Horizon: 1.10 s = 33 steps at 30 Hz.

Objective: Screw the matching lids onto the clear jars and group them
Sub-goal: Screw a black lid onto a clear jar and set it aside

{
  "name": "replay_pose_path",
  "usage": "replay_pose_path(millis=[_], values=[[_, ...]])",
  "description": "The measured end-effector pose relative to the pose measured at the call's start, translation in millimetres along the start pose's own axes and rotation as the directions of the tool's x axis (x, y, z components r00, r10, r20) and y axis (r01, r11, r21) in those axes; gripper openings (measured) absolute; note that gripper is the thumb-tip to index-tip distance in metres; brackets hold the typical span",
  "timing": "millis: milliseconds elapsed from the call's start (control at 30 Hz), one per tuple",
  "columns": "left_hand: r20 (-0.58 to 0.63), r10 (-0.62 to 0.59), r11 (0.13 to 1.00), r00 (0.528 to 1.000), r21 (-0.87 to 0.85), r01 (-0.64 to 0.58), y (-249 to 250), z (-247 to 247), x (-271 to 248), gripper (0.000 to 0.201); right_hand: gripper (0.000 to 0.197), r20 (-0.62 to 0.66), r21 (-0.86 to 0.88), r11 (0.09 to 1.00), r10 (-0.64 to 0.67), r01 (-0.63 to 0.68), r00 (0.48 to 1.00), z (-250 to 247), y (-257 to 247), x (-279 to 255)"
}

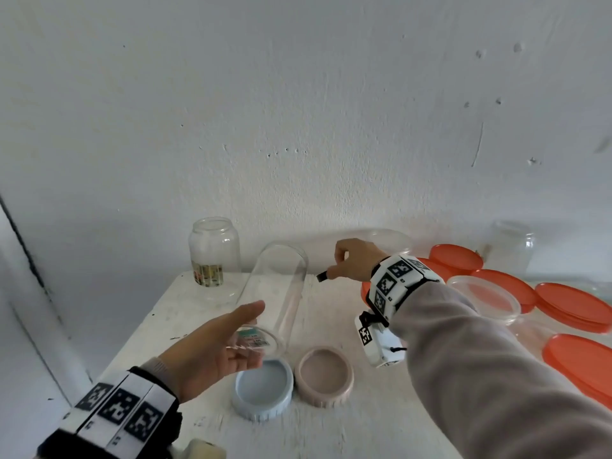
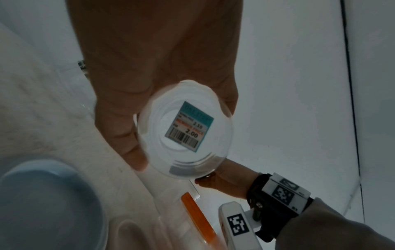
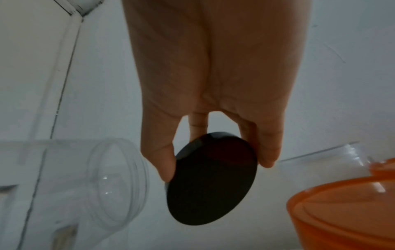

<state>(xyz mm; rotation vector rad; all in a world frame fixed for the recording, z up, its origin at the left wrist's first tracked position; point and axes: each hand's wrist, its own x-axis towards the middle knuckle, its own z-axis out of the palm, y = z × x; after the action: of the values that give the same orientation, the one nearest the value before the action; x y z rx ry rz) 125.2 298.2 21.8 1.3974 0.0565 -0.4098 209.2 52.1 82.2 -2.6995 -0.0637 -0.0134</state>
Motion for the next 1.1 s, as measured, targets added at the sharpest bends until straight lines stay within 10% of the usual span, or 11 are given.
replay_pose_path(millis=[467,767,1100], values=[[0.191,0.013,0.968,0.982,0.243,-0.060,-19,32,-18,0.068,0.085,-0.018,-0.051,0.951,-0.307,0.306,0.952,-37,16,-82],[0.311,-0.047,0.899,0.949,0.426,-0.095,-35,74,-15,0.092,0.063,0.052,0.203,0.961,-0.201,0.187,0.978,-72,26,-124],[0.374,-0.024,0.743,0.927,0.627,-0.234,-59,116,9,0.090,0.060,0.265,0.058,0.987,-0.160,0.150,0.951,-80,30,-134]])
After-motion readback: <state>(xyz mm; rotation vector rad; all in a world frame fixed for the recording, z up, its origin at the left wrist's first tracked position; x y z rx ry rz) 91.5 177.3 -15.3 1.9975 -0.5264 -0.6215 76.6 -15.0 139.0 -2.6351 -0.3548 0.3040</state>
